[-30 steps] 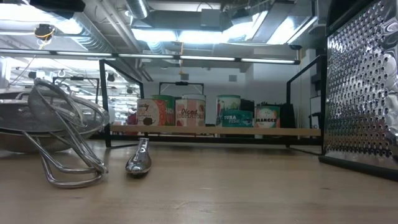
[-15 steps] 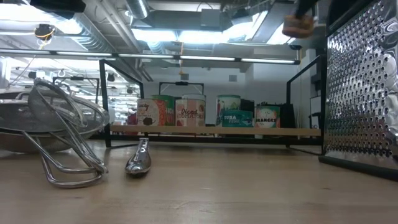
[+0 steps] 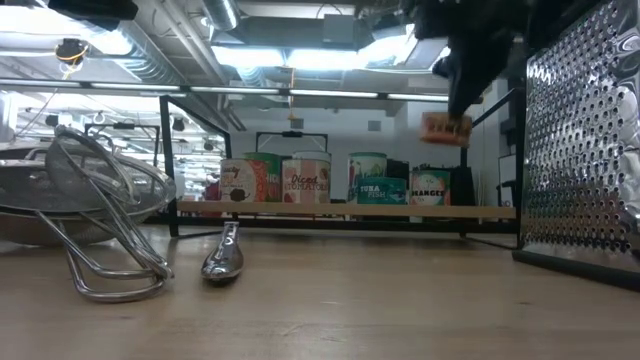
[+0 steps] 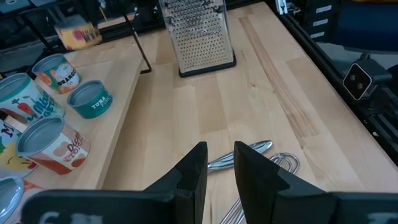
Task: Pick and place cans onto a shelf
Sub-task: Put the yellow can on the shelf aligned with the other green can
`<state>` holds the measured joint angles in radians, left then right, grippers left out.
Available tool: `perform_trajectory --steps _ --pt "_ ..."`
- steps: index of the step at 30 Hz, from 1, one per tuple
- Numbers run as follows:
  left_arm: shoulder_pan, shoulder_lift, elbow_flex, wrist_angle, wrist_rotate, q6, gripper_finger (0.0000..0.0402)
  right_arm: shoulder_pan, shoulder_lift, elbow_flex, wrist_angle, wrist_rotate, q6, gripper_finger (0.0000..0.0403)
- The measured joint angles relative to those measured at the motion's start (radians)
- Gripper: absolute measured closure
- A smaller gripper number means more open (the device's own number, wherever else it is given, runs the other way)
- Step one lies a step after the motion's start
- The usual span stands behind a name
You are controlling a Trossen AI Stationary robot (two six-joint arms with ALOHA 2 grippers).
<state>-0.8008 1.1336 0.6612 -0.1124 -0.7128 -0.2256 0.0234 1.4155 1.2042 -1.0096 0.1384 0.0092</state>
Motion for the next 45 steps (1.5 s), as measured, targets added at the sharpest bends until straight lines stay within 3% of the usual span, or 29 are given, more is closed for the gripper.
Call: perform_trajectory --steps 11,20,28,45 --pt "0.0 0.0 0.0 0.0 0.0 -0.001 0.033 -0.104 0.0 -0.201 0.269 -0.122 -0.072 0.0396" --pt "0.0 0.0 0.0 0.001 0.0 -0.001 0.033 -0.128 0.0 -0.293 0.329 -0.186 -0.071 0.0396" --pt "0.0 0.0 0.0 0.001 0.0 -0.001 0.033 -0.128 -0.001 -0.309 0.341 -0.186 -0.071 0.0393" --pt "0.0 0.0 0.0 0.001 0.0 -0.003 0.033 -0.128 -0.001 -0.309 0.338 -0.185 -0.071 0.0349"
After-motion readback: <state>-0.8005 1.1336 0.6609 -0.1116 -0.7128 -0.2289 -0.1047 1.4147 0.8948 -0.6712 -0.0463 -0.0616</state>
